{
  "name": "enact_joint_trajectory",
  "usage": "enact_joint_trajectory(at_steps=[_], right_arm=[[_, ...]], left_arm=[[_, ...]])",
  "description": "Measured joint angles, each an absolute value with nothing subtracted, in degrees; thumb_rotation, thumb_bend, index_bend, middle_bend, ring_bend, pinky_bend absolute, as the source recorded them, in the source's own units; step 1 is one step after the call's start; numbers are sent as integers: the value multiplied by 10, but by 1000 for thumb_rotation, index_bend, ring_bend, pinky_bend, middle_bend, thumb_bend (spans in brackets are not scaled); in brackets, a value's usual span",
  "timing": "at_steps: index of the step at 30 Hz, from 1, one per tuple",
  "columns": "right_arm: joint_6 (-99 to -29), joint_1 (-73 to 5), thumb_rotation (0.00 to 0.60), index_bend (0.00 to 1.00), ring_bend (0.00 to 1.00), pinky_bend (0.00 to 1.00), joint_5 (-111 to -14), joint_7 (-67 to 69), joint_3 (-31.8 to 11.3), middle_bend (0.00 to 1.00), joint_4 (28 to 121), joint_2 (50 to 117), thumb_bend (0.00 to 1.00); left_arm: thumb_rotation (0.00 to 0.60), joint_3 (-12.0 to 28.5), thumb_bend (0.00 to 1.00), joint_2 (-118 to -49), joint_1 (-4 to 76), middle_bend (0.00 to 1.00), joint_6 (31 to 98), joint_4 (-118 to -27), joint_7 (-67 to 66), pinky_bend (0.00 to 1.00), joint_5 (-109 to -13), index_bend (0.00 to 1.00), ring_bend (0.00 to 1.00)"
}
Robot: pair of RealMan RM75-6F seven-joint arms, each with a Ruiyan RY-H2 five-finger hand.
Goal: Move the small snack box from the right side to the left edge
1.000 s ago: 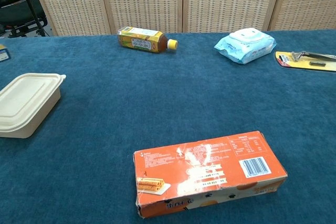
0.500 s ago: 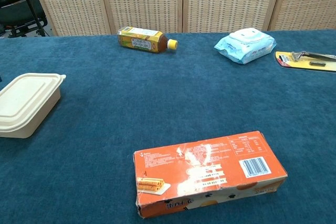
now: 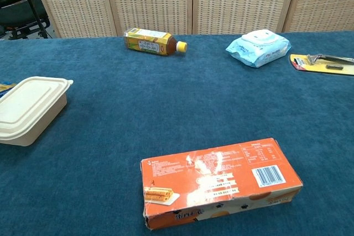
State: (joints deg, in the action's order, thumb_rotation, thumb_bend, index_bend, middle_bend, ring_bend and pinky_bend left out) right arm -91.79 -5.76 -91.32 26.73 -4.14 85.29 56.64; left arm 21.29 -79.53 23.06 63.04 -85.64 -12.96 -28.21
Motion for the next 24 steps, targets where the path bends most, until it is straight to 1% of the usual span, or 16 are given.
enact_joint_trajectory(at_steps=[3,8,12,15,20,24], right_arm=[[-917,-57,600,0,0,0,-914,267,-42,0,854,566,0],[-918,-57,600,0,0,0,-919,263,-40,0,857,565,0],[-916,-57,600,0,0,0,-919,261,-40,0,858,565,0],[-916,-57,600,0,0,0,-919,260,-40,0,858,565,0],[-917,-56,600,0,0,0,-919,258,-41,0,858,565,0],[-925,-53,600,0,0,0,-916,246,-44,0,858,567,0]], left_arm=[[600,216,12,-783,219,0,626,-870,-97,0,-299,0,0],[600,216,10,-744,198,0,620,-905,-64,0,-320,0,0],[600,217,10,-731,185,0,626,-923,-35,0,-346,0,0],[600,217,10,-727,171,0,644,-933,-2,0,-394,0,0],[600,210,10,-724,146,0,687,-944,65,0,-508,0,0],[600,187,7,-718,124,0,734,-944,108,0,-628,0,0]])
